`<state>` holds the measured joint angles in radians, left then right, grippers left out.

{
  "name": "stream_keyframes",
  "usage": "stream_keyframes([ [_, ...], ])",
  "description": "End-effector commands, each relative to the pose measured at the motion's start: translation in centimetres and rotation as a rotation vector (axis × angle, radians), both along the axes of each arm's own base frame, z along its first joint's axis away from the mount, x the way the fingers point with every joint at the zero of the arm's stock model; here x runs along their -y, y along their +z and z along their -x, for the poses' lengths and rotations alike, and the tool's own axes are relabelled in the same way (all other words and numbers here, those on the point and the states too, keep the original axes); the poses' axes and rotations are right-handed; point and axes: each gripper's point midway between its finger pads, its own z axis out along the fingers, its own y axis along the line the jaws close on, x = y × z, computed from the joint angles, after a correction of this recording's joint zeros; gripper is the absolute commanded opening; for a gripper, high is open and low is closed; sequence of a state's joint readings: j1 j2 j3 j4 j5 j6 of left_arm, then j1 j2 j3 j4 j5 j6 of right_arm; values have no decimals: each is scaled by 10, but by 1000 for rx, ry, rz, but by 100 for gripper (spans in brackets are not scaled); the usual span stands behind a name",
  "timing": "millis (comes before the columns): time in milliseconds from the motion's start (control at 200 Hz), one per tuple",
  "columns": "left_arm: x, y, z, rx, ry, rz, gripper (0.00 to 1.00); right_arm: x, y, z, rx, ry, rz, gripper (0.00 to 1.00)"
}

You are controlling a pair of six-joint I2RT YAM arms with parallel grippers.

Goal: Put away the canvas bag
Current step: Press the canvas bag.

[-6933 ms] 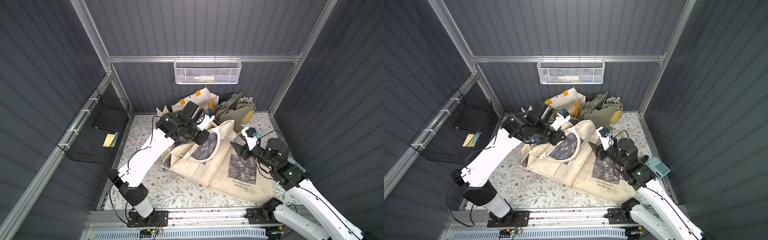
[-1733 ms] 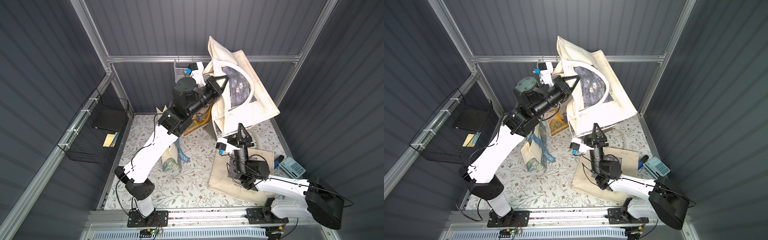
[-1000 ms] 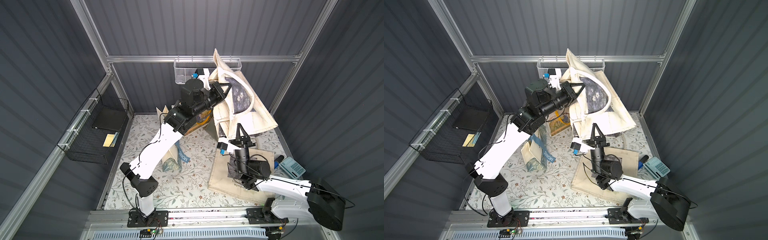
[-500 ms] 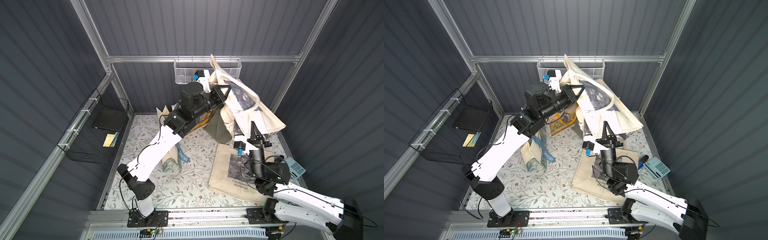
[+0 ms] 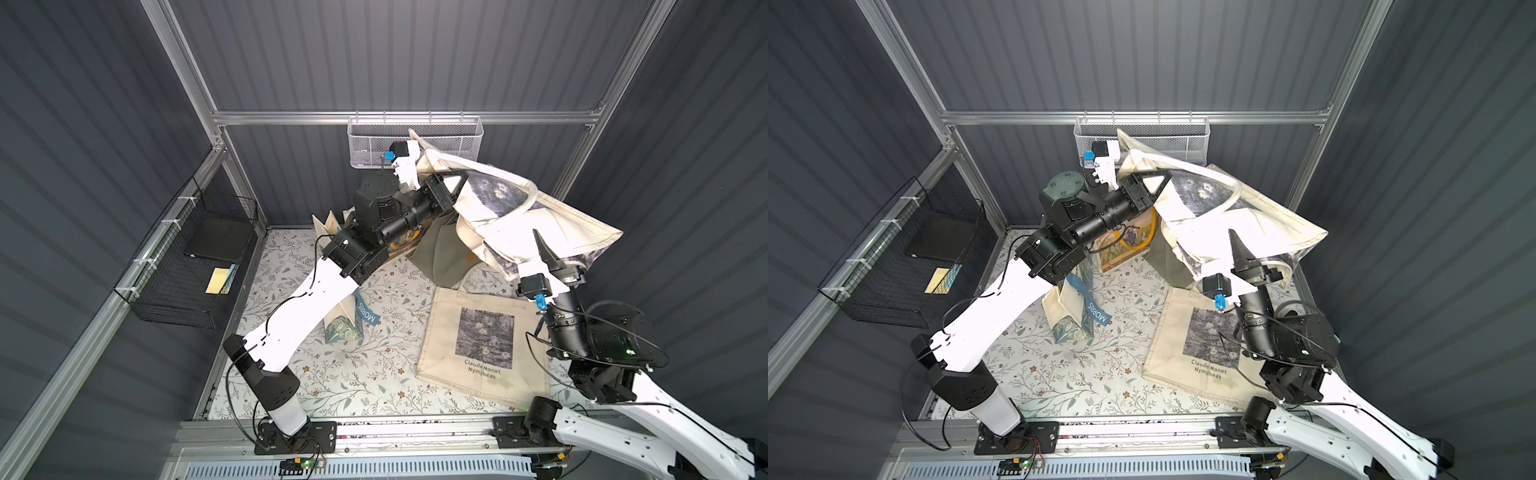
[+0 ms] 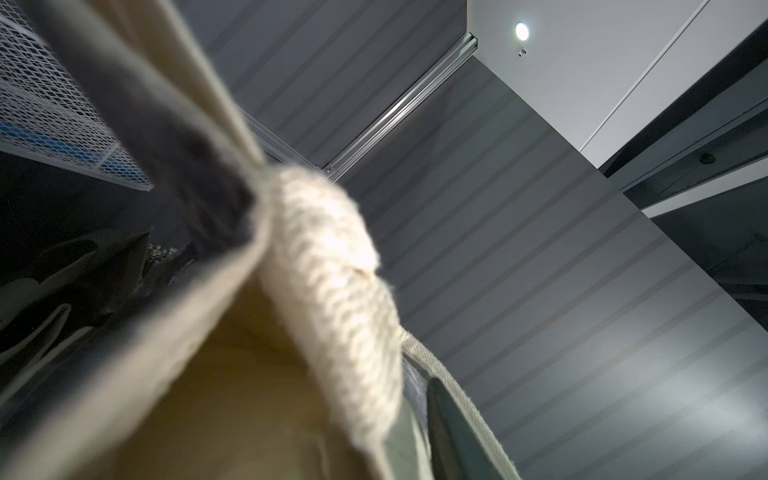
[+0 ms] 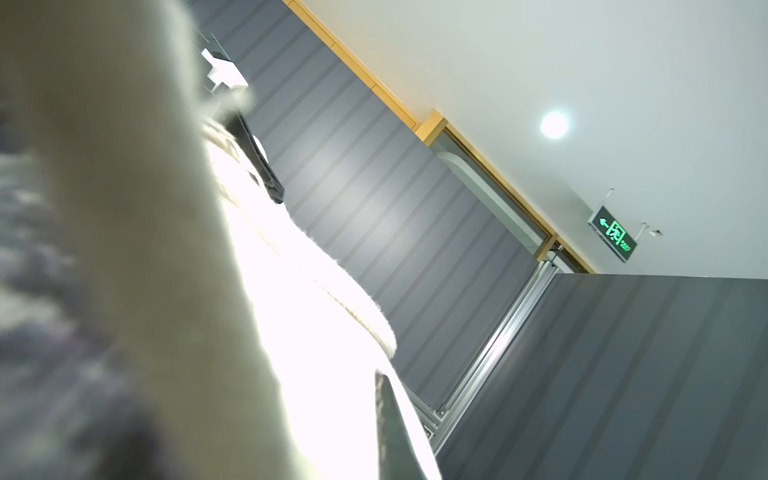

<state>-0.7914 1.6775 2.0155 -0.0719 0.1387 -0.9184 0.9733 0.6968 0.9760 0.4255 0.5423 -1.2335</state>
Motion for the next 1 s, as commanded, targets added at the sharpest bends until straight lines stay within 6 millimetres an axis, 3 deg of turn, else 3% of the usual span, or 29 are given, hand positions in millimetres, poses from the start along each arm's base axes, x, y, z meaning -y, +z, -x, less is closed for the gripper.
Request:
stream_keyframes([
  [0,-10,2,-3,48,37,13,56,12,51,33,56,202,-171,0],
  [100,-8,-4,-1,57,16,46,71,21,72,39,41,236,-234,0],
  [385,-4,4,19,208,-49,-24,88,53,118,34,-24,177,-393,0],
  [470,-8,5,25,316,-25,-68,99,56,124,27,-74,144,-412,0],
  [725,-13,-20,33,425,-5,-153,99,59,142,12,-227,98,-463,0],
  [775,-15,-29,31,402,8,-186,99,55,139,7,-260,77,-442,0],
  [886,-17,-55,44,457,-33,-257,99,47,129,-7,-321,18,-425,0],
  [996,-30,-76,61,547,-25,-334,99,47,126,-9,-334,14,-455,0],
])
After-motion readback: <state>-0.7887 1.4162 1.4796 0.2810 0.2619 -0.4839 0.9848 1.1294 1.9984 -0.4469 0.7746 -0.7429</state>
